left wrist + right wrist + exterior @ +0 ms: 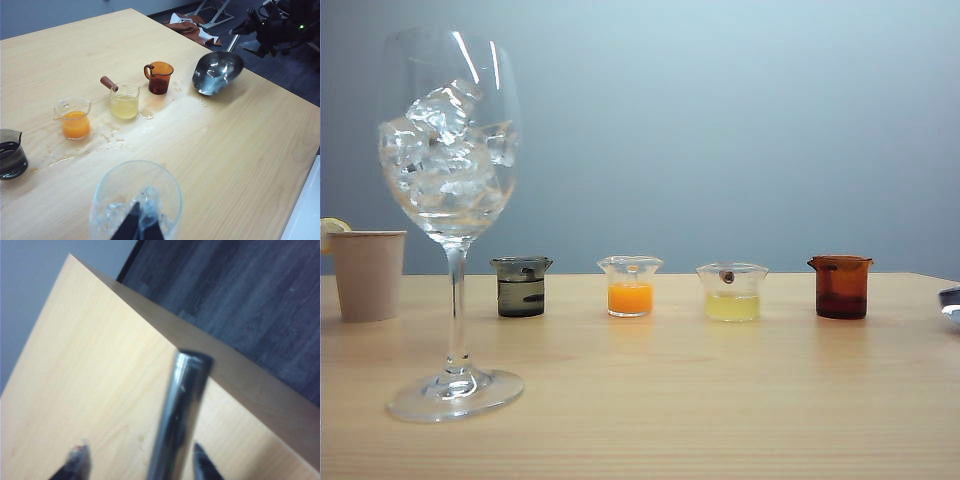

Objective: Pick up the ice scoop on the desk filled with ice cubes, pour the ice into the goblet, and finally put the scoop back on the table.

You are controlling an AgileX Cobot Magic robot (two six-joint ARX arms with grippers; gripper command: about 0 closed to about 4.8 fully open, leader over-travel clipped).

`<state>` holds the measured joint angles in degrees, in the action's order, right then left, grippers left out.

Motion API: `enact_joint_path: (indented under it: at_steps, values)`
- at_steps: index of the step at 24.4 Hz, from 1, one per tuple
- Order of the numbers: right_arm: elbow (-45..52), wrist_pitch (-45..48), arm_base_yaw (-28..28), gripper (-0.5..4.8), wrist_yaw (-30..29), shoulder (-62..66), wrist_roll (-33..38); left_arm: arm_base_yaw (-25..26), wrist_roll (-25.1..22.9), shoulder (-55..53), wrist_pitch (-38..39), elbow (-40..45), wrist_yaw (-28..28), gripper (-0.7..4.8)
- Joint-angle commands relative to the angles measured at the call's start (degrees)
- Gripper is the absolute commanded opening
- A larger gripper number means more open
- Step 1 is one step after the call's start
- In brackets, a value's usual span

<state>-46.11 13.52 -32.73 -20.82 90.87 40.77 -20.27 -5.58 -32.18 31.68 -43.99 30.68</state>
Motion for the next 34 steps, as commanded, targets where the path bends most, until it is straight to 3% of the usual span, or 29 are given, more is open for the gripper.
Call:
enact_joint_path:
  at_steps: [1,8,9,13,19,20,21,23,26,29,31,34]
  values:
    - [-0.24,-3.15,-0.02,3.08,-0.31,-0.24,-0.33,0.07,0.00,0.11,-0.44,-0.28,0.63,-0.05]
    - [-0.63,-4.81,-0.04,3.08,-3.96,-4.11,-0.28,0.07,0.02,0.11,-0.46,-0.28,0.63,-0.05]
    - [-0.63,-4.63,-0.04,2.88,-4.83,-5.05,-0.33,0.07,0.04,0.11,-0.44,-0.28,0.61,-0.05]
    - [-0.66,-0.15,-0.02,0.78,-13.05,-8.55,-0.31,0.07,0.09,0.11,-0.50,-0.28,0.57,-0.05]
    - [-0.61,5.84,1.09,0.75,-24.81,-13.49,-0.31,0.07,0.07,0.11,-1.01,-0.28,0.15,-0.05]
    - [-0.61,7.37,1.11,0.54,-27.26,-13.99,-0.26,0.07,0.07,0.11,-1.11,-0.28,0.15,-0.05]
    - [-0.61,8.81,1.11,0.00,-29.27,-14.43,-0.17,0.07,0.07,0.11,-1.22,-0.28,0.17,-0.05]
    - [-0.61,10.95,1.18,-0.06,-32.04,-15.54,1.55,0.07,0.07,0.11,-1.60,-0.28,0.17,-0.05]
    - [-0.61,11.28,2.64,-0.05,-32.02,-18.25,2.36,0.07,0.04,0.11,-2.60,-0.28,0.09,-0.05]
    - [-0.61,12.20,4.66,-0.05,-28.39,-22.10,2.27,0.07,0.04,0.11,-4.79,-0.28,-0.02,-0.05]
    - [-0.61,12.00,8.11,-0.05,-20.94,-25.73,-0.46,0.07,0.11,0.11,-6.32,-0.28,-0.37,-0.05]
    - [-0.57,10.14,13.86,-0.05,-9.40,-31.08,-9.99,0.07,3.04,0.17,-9.14,-0.28,-8.28,-0.05]
